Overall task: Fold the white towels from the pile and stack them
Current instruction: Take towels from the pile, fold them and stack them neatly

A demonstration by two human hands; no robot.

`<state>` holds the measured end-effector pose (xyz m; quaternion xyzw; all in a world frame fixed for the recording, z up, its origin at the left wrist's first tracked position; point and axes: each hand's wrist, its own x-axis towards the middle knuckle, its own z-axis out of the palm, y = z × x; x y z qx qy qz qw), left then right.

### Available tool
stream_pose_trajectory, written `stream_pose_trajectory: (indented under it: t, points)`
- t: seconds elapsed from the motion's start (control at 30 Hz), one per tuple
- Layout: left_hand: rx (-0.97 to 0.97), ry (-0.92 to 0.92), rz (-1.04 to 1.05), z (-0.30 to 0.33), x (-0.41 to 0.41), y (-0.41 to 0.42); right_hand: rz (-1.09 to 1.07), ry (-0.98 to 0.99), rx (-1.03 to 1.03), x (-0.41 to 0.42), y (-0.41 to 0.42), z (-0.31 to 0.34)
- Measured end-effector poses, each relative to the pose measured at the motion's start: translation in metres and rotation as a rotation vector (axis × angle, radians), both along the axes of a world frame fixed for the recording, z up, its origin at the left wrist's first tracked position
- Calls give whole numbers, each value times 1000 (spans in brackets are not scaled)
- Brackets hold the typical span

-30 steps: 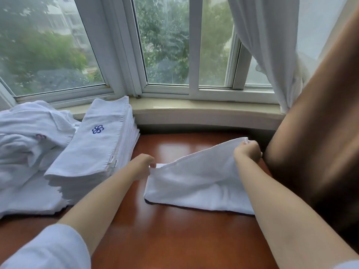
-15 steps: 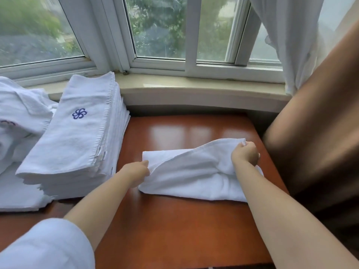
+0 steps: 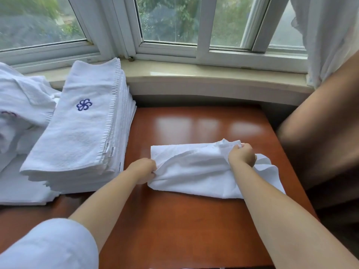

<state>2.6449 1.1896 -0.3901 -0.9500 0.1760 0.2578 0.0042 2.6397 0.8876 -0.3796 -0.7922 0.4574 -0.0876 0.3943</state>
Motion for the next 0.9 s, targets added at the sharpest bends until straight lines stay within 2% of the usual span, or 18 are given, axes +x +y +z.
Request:
stream_pose_trajectory:
  t: [0.13,0.23,0.3,0.47,0.67,0.77,0.9]
  points:
    - [-92,-61,163,13,4,-4,6,4,-50,3,-6,10]
    - [-259,-259,388,38,17,-4,-23,-22,-138,7,-12,29]
    - [-295,-364,498,57,26,-4,-60,-79,-194,10,-19,48]
    - [-207,-517,417,110,36,1,-147,-215,-175,13,-48,98]
    - [-414,-418,368,171,30,15,-185,-403,-59,12,-52,156]
    - [-553,-354,429,196,22,22,-241,-495,42,10,-52,177]
    - [-555,-367,388,222,11,29,-209,-557,50,10,-60,193]
